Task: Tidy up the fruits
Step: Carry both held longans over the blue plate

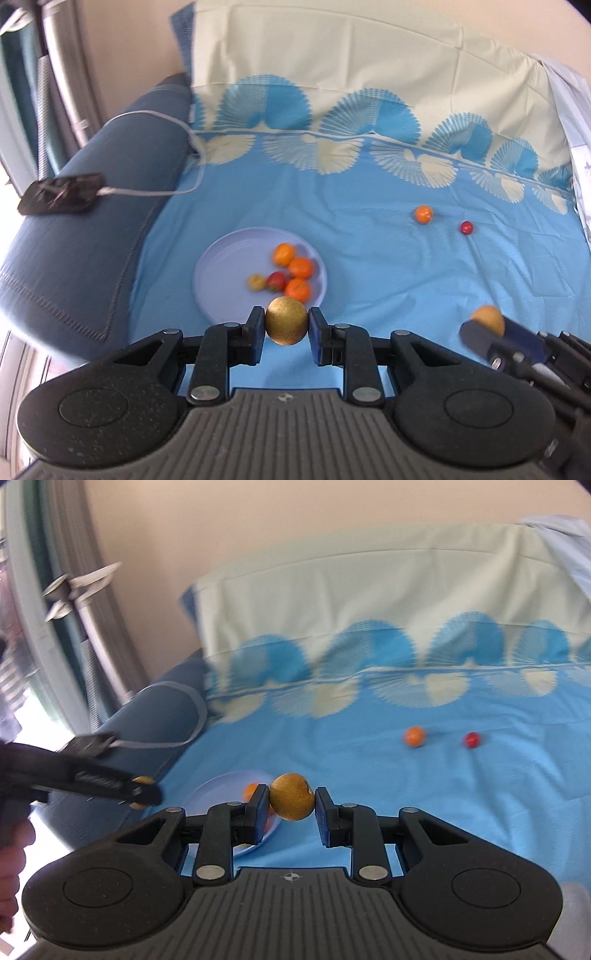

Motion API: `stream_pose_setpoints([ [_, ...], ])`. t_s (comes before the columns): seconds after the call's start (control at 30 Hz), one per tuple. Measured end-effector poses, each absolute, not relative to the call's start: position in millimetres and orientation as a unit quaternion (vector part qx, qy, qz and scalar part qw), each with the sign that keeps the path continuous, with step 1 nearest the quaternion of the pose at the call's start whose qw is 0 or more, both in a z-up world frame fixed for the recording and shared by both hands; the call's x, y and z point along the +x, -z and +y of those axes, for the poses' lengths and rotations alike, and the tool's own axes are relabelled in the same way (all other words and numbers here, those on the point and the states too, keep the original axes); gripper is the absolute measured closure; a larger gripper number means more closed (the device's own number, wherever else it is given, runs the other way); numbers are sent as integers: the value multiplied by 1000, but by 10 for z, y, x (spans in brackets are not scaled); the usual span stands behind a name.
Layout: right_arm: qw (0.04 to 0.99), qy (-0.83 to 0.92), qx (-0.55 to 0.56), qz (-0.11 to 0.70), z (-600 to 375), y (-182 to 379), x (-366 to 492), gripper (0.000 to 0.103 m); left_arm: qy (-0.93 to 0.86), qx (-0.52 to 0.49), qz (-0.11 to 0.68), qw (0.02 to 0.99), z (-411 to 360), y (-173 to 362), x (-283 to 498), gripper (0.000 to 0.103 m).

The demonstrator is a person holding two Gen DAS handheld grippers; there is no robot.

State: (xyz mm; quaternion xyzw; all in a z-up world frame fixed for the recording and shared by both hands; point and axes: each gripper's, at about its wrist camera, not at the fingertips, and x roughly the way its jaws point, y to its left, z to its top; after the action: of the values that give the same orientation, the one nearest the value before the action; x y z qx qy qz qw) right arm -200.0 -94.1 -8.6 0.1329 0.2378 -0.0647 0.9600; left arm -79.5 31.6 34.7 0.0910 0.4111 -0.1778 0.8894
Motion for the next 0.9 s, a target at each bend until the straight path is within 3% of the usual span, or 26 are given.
stream_pose_setpoints([
  [0.2, 969, 41, 62, 237, -460, -36, -2107, 75, 167, 67, 404, 897, 724, -334, -1013, 76],
  [0.9, 967, 44, 2, 249, -82, -121, -2045, 75, 158, 18, 404, 901, 1128, -323, -949, 76],
])
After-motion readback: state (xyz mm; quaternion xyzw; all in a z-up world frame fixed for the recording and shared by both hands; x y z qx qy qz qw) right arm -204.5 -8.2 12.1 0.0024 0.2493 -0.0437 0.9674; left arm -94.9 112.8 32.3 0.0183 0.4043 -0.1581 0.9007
